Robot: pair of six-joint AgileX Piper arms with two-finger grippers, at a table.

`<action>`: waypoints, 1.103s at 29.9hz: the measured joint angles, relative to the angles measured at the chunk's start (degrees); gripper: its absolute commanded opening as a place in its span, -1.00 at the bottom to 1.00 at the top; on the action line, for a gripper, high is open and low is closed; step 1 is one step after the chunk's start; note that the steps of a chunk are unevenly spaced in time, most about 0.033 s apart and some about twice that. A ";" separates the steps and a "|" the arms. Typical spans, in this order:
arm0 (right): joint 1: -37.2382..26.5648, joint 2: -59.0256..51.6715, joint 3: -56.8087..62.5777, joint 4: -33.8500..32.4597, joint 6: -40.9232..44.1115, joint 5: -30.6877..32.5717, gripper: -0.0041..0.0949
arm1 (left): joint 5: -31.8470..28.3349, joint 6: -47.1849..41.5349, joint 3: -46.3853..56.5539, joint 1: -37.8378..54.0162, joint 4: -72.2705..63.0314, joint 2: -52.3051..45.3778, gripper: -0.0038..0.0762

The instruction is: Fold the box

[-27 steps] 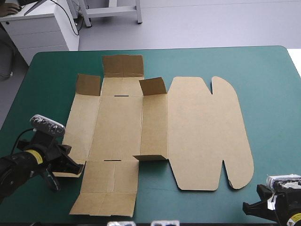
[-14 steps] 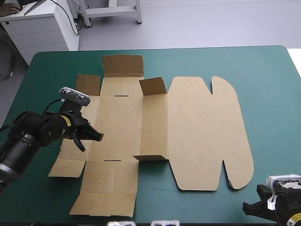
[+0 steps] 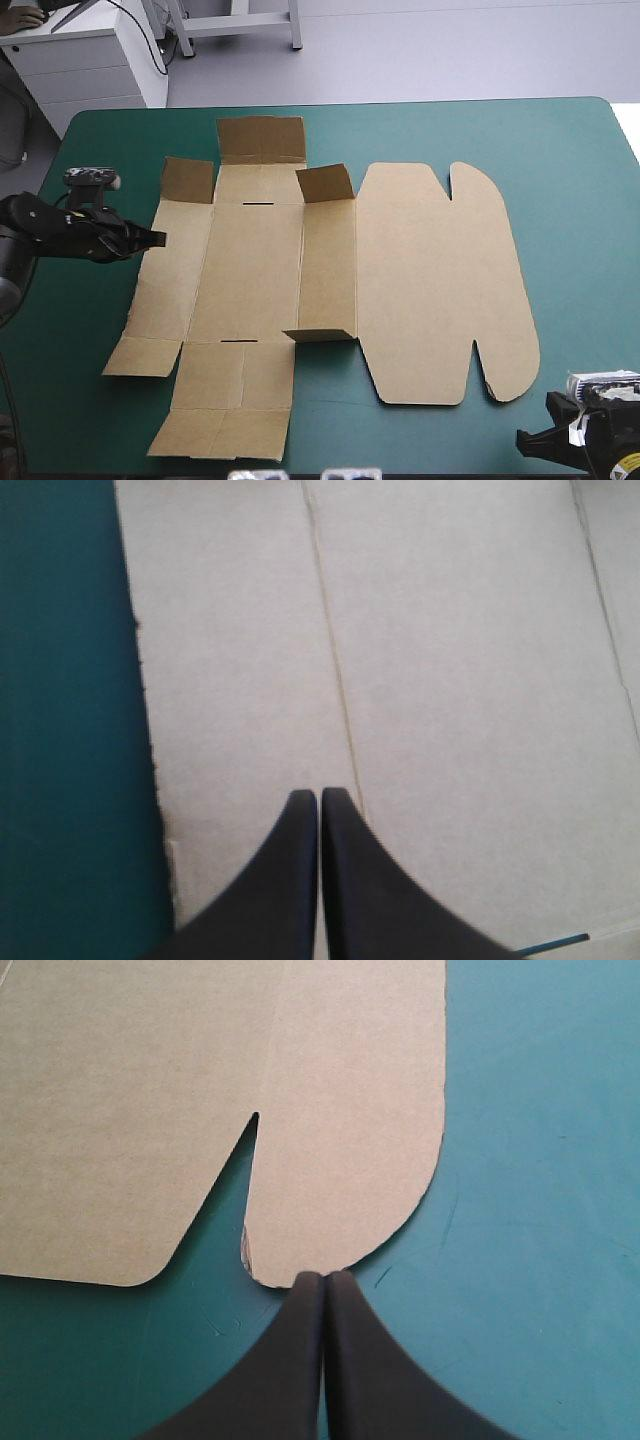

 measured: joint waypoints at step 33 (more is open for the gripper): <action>0.00 0.00 0.00 0.00 0.00 0.00 -0.96 | 12.35 17.48 -0.29 22.65 -9.62 20.30 0.05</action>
